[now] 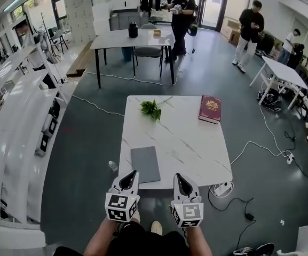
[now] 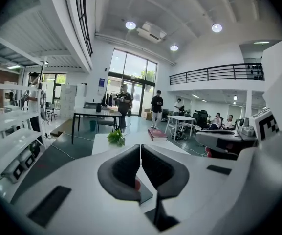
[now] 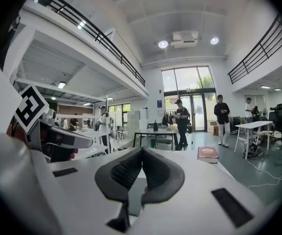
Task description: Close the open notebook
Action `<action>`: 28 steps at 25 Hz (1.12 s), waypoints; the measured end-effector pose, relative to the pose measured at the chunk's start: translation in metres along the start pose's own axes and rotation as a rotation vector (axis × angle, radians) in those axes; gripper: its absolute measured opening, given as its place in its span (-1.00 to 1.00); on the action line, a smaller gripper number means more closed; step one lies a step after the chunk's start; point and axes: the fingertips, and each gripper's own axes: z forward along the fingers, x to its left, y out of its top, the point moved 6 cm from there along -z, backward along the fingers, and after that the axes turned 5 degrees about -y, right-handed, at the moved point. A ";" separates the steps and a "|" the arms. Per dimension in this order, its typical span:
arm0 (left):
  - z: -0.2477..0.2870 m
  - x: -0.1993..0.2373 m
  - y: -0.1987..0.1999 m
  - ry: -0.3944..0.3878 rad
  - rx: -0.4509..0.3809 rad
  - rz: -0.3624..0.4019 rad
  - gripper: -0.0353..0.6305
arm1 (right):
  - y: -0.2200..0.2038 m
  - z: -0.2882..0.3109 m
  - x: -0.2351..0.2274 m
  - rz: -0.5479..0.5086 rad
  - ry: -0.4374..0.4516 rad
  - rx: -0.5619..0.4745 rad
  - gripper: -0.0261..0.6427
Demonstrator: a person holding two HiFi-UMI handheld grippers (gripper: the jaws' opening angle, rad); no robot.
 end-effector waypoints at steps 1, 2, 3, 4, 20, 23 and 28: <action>-0.009 0.000 -0.002 0.016 -0.007 -0.003 -0.81 | 0.001 -0.003 0.005 -0.005 0.016 -0.006 -0.87; -0.018 0.000 -0.005 0.033 -0.014 -0.006 -0.81 | 0.001 -0.006 0.010 -0.010 0.031 -0.012 -0.87; -0.027 0.001 -0.007 0.049 -0.020 -0.009 -0.81 | 0.002 -0.010 0.015 -0.014 0.047 -0.018 -0.87; -0.037 0.002 -0.010 0.064 -0.027 -0.012 -0.81 | 0.002 -0.014 0.021 -0.019 0.062 -0.023 -0.87; -0.140 -0.018 -0.033 0.199 -0.098 -0.020 -0.81 | 0.000 -0.073 0.071 -0.043 0.190 -0.047 -0.87; -0.149 -0.023 -0.037 0.202 -0.102 -0.020 -0.81 | -0.002 -0.081 0.075 -0.037 0.191 -0.045 -0.87; -0.154 -0.025 -0.036 0.200 -0.110 -0.018 -0.81 | -0.002 -0.084 0.076 -0.036 0.185 -0.042 -0.87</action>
